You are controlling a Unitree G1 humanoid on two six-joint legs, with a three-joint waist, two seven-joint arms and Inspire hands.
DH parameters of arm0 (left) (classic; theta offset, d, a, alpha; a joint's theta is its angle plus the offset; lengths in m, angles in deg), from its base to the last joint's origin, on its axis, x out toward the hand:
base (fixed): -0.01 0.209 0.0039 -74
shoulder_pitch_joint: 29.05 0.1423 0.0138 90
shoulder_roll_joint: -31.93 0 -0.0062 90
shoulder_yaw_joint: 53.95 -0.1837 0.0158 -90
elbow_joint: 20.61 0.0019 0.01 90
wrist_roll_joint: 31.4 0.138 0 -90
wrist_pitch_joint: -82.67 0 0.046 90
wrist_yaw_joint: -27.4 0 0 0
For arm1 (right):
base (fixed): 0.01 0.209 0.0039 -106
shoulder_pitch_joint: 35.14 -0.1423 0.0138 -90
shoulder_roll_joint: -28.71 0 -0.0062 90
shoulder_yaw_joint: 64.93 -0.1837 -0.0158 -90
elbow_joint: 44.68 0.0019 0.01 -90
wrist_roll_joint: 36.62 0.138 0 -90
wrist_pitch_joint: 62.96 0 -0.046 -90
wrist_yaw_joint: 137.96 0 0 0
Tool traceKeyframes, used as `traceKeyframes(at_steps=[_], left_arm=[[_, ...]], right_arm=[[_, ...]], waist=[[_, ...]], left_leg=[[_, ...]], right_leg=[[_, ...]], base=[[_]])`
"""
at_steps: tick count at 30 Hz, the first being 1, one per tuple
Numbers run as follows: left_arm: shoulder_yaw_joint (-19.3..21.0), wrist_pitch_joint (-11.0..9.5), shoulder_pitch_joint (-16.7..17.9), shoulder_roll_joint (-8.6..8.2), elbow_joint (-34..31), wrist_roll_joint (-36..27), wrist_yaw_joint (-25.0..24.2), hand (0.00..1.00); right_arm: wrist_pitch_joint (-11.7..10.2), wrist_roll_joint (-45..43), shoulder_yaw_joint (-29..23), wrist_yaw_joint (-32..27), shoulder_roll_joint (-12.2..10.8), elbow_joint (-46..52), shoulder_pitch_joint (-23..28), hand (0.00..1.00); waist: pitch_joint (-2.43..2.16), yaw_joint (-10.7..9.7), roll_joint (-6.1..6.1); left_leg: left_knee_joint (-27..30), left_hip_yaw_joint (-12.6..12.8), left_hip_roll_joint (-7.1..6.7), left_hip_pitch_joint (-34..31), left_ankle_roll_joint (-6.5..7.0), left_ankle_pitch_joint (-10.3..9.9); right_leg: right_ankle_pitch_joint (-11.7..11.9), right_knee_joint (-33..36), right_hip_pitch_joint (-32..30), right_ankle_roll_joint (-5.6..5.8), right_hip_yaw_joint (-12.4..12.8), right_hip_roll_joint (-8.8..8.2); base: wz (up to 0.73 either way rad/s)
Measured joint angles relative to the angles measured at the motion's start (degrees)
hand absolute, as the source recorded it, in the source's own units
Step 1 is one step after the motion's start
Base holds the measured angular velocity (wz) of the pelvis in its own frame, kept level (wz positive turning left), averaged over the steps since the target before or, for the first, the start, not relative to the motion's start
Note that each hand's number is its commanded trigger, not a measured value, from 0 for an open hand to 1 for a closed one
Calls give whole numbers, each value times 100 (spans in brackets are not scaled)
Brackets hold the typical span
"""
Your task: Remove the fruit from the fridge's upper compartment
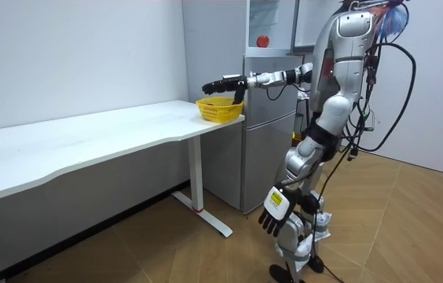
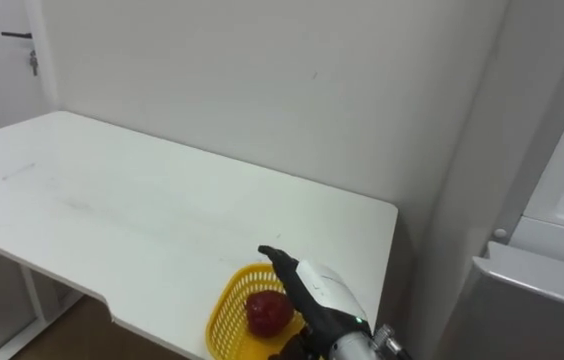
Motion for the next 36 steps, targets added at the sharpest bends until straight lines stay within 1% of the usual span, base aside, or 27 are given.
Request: traceKeyframes(at_steps=[1, 5, 7, 11, 12, 14, 15, 17, 19, 21, 22, 23, 24, 25, 26, 27, 29, 30, 31, 32, 34, 35, 36], left_arm=[[0, 6, 8, 0, 17, 0, -1, 0], [-2, 6, 44, 3, 175, -2, 0, 0], [-7, 6, 53, 8, 267, -3, 6, 0], [-9, -13, 52, 7, 282, -4, 38, 0], [-9, -19, 45, 6, 339, -20, 78, 0], [-8, -8, 71, 9, 397, -44, 113, 0], [-6, -5, 101, 5, 398, -44, 117, 0], [-4, 7, 107, -26, 396, -43, 131, 0], [2, 4, 119, -82, 391, -37, 155, 0], [30, -8, 133, -137, 383, -36, 174, 0], [55, -14, 139, -169, 383, -36, 213, 0], [55, -16, 145, -174, 382, -31, 236, 0], [55, -16, 156, -175, 382, -28, 271, 0], [66, -16, 161, -174, 383, -40, 301, 0], [71, -18, 154, -175, 382, -34, 325, 0], [84, -31, 128, -175, 382, -34, 389, 0], [167, -84, 100, -176, 376, -33, 466, 0], [178, -103, 106, -177, 376, -28, 470, 0], [178, -122, 121, -177, 376, -24, 473, 0], [178, -123, 124, -177, 377, -28, 473, 0], [179, -123, 124, -183, 381, -34, 472, 0], [181, -124, 123, -186, 381, -32, 472, 0], [181, -124, 129, -196, 379, -21, 473, 0]], right_arm=[[0, 4, -43, -36, 0, 10, 0, 0], [-10, 72, -219, -148, -6, 73, -1, 0], [-54, 138, -253, -266, -7, 88, -1, 0], [-60, 251, -274, -333, -6, 91, -1, 0], [-61, 254, -293, -352, -6, 103, -1, 0], [-60, 250, -365, -352, -6, 202, -1, 0], [-61, 286, -461, -368, -6, 301, -1, 0], [-60, 464, -646, -436, -7, 443, -1, 0], [-61, 683, -873, -522, -9, 683, 0, 0], [-62, 863, -1045, -564, -9, 924, 0, 0], [-66, 938, -1145, -631, -8, 1113, 0, 0], [-81, 977, -1174, -684, -8, 1198, 0, 0], [-144, 1123, -1216, -776, -7, 1320, 6, 0], [-188, 1304, -1229, -829, -7, 1513, 46, 0], [-211, 1352, -1223, -842, -14, 1634, 85, 0], [-294, 1443, -1222, -859, -32, 1845, 151, 0], [-429, 1676, -1217, -926, -48, 2118, 303, 0], [-450, 1697, -1217, -956, -48, 2175, 362, 0], [-495, 1698, -1220, -987, -52, 2275, 459, 0], [-502, 1695, -1220, -993, -59, 2316, 483, 0], [-508, 1693, -1246, -1014, -84, 2492, 546, 0], [-513, 1693, -1272, -1019, -105, 2551, 577, 0], [-515, 1693, -1305, -1037, -127, 2644, 611, 0]], waist=[[-13, -7, -19], [-15, -95, -39], [-2, -121, -51], [3, -153, -49], [5, -203, -46], [12, -268, -36], [23, -316, -19], [45, -340, 14], [53, -418, 57], [46, -480, 106], [33, -548, 135], [22, -567, 152], [-19, -603, 180], [-40, -633, 215], [-52, -652, 229], [-60, -690, 246], [-54, -731, 260], [-49, -736, 269], [-40, -748, 290], [-37, -771, 294], [-24, -933, 317], [-32, -939, 324], [-54, -953, 327]], left_leg=[[-9, 6, 0, -1, 8, 8], [-25, 33, -10, 4, 31, 20], [-43, 35, -9, 22, 33, 20], [-69, 53, -4, 38, 34, 20], [-71, 66, -3, 36, 34, 20], [-68, 75, -4, 31, 34, 19], [-68, 84, -6, 33, 34, 19], [-64, 96, -5, 36, 35, 19], [-56, 122, 2, 27, 41, 14], [-56, 161, 10, 28, 46, 11], [-66, 173, 10, 29, 47, 11], [-81, 180, 10, 36, 47, 11], [-137, 232, 20, 77, 53, 16], [-224, 252, 22, 147, 59, 32], [-240, 256, 22, 162, 60, 36], [-269, 257, 21, 194, 61, 42], [-317, 329, 31, 329, 59, 65], [-332, 351, 36, 363, 59, 65], [-388, 386, 47, 412, 60, 63], [-409, 391, 52, 439, 60, 63], [-450, 466, 63, 447, 62, 58], [-458, 502, 71, 444, 62, 57], [-475, 553, 87, 448, 62, 57]], right_leg=[[-2, 1, -11, 4, 8, -11], [1, 2, -5, 30, 31, -26], [4, 2, -5, 36, 73, -25], [4, 2, -9, 36, 99, -22], [4, 0, -8, 36, 92, -23], [4, -2, -11, 36, 90, -24], [4, -6, -12, 37, 96, -25], [4, -4, -14, 38, 114, -25], [3, -7, -24, 39, 119, -26], [3, -11, -29, 39, 149, -22], [4, -15, -32, 41, 169, -22], [3, -15, -34, 44, 186, -19], [4, -13, -51, 46, 260, -12], [6, -9, -41, 48, 311, -13], [6, -11, -40, 49, 325, -13], [7, -11, -32, 50, 343, -12], [9, -13, 26, 53, 454, -5], [9, -14, 51, 53, 484, 1], [12, -14, 82, 58, 585, 13], [15, -14, 94, 63, 594, 15], [17, -12, 86, 65, 643, 22], [18, -5, 64, 65, 681, 30], [25, -4, 34, 57, 754, 45]], base=[[0], [1], [-7], [-2], [0], [0], [-3], [-2], [-2], [-7], [-6], [-14], [-22], [-23], [-15], [-7], [-7], [-12], [-14], [-14], [-10], [-25], [-26]])
